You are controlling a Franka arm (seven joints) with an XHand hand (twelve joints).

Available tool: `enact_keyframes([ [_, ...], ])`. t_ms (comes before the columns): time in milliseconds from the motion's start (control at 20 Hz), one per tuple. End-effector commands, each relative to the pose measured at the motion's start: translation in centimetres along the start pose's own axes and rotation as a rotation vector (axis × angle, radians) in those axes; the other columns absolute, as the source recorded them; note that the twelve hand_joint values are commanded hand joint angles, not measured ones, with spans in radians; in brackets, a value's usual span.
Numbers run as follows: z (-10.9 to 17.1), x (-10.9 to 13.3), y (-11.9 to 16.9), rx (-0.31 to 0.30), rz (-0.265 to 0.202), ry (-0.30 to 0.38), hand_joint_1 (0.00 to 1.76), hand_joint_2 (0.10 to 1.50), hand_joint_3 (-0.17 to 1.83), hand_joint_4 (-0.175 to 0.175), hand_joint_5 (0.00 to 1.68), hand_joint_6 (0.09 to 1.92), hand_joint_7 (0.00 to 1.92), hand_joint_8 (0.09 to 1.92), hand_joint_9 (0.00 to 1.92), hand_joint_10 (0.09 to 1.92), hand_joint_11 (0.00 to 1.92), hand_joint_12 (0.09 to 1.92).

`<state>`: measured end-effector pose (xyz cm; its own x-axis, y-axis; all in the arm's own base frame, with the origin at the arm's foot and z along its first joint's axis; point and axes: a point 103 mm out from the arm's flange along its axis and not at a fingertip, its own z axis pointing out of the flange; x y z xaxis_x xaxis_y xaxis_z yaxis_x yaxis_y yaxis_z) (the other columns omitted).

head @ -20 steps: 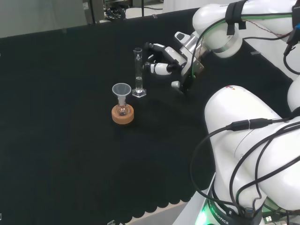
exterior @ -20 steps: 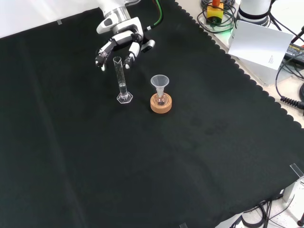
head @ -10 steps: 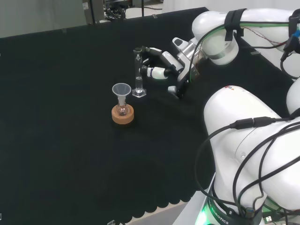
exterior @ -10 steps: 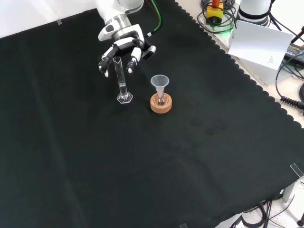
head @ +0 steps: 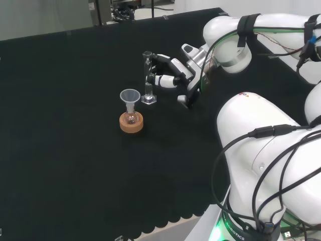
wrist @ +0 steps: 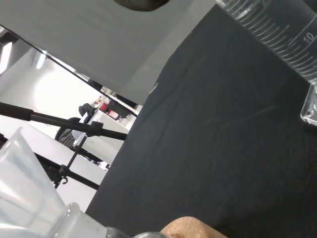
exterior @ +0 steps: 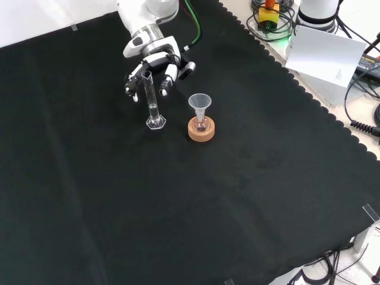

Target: Pick up the graduated cylinder.

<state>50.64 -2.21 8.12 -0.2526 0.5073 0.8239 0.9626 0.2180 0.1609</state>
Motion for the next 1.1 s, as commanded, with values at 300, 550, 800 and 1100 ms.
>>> enact_keyframes([
  [300, 0.74, -0.26, 0.43, 0.014, -0.019, 0.039, 1.01, 0.98, -0.17, -0.009, 0.46, 0.09, 0.40, 0.62, 0.70, 0.53, 0.50, 1.25],
  [550, 0.70, -0.64, 0.47, 0.018, -0.019, 0.048, 1.01, 0.98, -0.17, -0.008, 0.48, 0.09, 0.44, 0.62, 0.73, 0.52, 0.53, 1.23],
  [800, 0.87, -0.75, 0.53, 0.017, -0.026, 0.058, 1.03, 0.98, -0.17, 0.000, 0.53, 0.09, 0.47, 0.62, 0.75, 0.51, 0.54, 1.22],
  [1100, 1.15, -0.81, 0.63, 0.027, -0.032, 0.059, 1.05, 0.99, -0.17, 0.004, 0.60, 0.09, 0.50, 0.61, 0.78, 0.49, 0.57, 1.20],
])
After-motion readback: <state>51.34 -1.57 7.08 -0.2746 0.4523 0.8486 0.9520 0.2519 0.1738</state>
